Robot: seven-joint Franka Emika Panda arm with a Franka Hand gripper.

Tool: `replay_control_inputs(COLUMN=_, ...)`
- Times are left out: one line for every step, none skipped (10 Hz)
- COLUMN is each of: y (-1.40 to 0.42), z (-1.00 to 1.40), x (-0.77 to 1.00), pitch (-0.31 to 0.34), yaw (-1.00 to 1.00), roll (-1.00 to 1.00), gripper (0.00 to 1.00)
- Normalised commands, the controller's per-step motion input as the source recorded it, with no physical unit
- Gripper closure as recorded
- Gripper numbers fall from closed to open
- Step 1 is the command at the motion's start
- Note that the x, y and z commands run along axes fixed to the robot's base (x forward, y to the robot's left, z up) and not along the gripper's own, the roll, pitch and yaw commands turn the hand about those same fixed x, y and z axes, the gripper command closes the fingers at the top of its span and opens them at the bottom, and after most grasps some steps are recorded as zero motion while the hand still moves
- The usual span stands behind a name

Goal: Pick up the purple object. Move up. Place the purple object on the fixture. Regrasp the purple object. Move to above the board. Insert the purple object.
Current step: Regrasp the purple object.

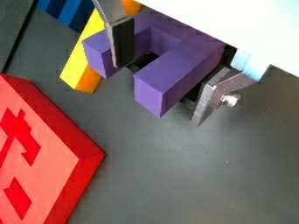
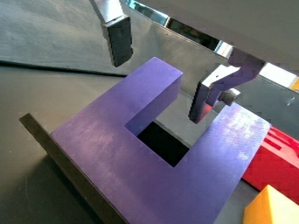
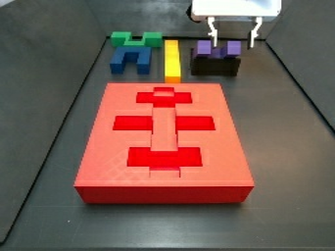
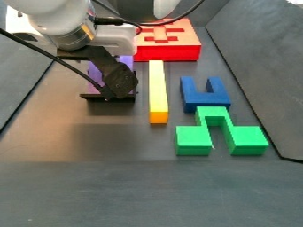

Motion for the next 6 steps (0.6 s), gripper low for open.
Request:
replay_control_inputs(y=0.00, z=0.13, x=0.27, pitch=0.177, yaw=0.00, roll=0.23, gripper=0.00)
replay_control_inputs(y=0.00, z=0.29, x=0.14, pitch=0.146, yaw=0.00, roll=0.41, gripper=0.00)
replay_control_inputs(y=0.01, z=0.27, x=0.09, pitch=0.097, yaw=0.00, roll=0.45, gripper=0.00)
replay_control_inputs(y=0.00, z=0.17, x=0.05, pitch=0.160, yaw=0.00, roll=0.69, gripper=0.00)
replay_control_inputs(y=0.00, z=0.08, x=0.00, pitch=0.137, yaw=0.00, roll=0.81, gripper=0.00)
replay_control_inputs(y=-0.01, z=0.00, x=0.00, pitch=0.000, yaw=-0.07, roll=0.92, gripper=0.00)
